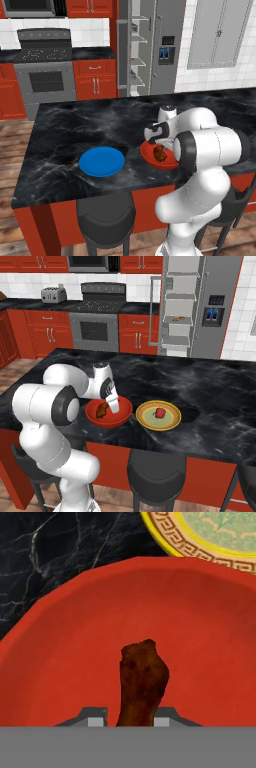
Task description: Pick the chicken drumstick and bell pepper from their plates and place them in the bowl. Then put the bowl in the fridge.
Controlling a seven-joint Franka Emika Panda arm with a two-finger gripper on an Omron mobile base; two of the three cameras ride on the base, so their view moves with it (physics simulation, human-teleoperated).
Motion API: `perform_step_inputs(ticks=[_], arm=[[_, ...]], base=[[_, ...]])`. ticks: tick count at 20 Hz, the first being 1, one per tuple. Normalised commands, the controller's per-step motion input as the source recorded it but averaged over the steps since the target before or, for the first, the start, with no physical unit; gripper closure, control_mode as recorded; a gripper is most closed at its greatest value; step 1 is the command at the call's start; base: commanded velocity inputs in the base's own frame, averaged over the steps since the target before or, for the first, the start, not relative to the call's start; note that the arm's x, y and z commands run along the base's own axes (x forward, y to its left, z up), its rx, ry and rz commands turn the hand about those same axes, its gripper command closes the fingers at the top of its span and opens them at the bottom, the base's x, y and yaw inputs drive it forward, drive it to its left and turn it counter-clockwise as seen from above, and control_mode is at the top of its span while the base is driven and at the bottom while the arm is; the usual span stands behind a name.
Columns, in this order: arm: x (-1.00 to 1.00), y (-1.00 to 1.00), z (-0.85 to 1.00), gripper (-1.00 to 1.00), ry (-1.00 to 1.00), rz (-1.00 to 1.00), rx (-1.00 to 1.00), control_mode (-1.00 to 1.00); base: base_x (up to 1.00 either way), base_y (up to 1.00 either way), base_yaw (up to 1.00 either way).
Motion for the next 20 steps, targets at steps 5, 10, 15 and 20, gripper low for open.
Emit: perform_step_inputs(ticks=[5,10,15,20], arm=[[0.04,0.0,-0.19,1.0,0.0,0.0,0.0,-1.0],[0.0,-0.02,-0.11,-1.0,0.0,0.0,0.0,-1.0],[0.03,-0.05,0.04,-1.0,0.0,0.0,0.01,-1.0],[0.01,-0.08,0.23,-1.0,0.0,0.0,0.04,-1.0]], base=[[0.0,0.0,0.0],[0.0,0.0,0.0],[0.0,0.0,0.0],[0.0,0.0,0.0]])
